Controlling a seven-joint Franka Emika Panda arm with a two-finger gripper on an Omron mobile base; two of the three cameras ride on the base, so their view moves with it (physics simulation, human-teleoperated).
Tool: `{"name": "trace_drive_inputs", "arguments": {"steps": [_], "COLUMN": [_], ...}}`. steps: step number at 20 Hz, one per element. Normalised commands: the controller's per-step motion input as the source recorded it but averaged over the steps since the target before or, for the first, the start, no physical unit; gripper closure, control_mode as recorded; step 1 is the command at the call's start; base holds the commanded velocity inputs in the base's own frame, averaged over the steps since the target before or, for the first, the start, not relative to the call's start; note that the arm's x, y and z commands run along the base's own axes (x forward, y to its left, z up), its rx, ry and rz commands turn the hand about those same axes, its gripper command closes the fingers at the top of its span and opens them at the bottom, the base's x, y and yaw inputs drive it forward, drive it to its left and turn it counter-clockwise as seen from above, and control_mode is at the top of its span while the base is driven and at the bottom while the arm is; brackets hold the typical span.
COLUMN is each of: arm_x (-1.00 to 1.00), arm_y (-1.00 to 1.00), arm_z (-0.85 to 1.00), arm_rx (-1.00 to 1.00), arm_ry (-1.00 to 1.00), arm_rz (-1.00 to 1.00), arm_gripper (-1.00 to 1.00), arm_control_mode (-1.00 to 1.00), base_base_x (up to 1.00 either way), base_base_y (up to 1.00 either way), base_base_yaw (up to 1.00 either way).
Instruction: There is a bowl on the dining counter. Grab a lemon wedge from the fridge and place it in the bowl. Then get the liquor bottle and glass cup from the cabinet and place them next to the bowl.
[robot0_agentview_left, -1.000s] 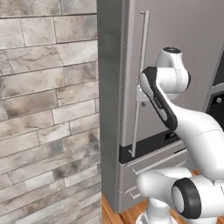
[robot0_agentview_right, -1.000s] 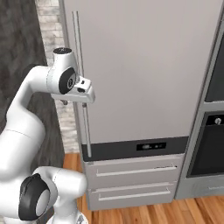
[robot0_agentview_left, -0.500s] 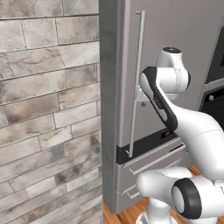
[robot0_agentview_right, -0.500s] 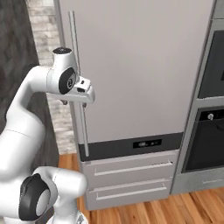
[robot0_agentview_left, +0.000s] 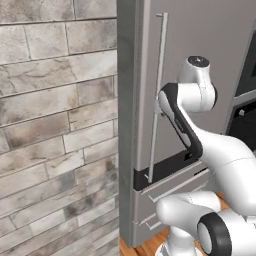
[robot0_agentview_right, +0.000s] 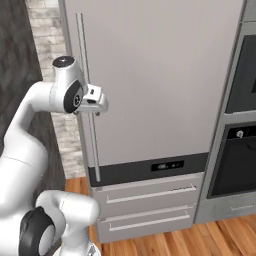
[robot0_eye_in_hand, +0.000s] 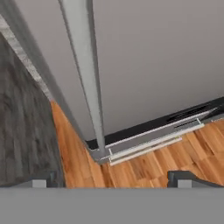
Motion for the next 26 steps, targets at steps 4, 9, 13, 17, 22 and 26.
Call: {"name": "trace_drive_inputs", "arguments": {"steps": [4,9,13,17,22,26], "arm_x": [0.00,0.17,0.39,0.25,0.29,0.34], "arm_y": [0.00,-0.04,-0.04,0.00,0.02,0.12], "arm_z": [0.00,0.01,0.00,0.00,0.00,0.00], "arm_rx": [-0.02,0.04,0.09,0.00,0.00,0.00], "arm_ry": [-0.55,-0.16,0.00,0.03,0.00,0.02], "arm_rz": [0.25,0.20,0.12,0.01,0.00,0.00], "arm_gripper": [-1.00,-1.00,-1.00,-1.00,-1.00,-1.00], "arm_control_mode": [-1.00,-1.00,-1.00,-1.00,-1.00,-1.00], "base_base_x": [0.00,0.00,0.00,0.00,0.00,0.00], "base_base_y": [0.00,0.00,0.00,0.00,0.00,0.00], "base_base_yaw": [0.00,0.00,0.00,0.00,0.00,0.00]}}
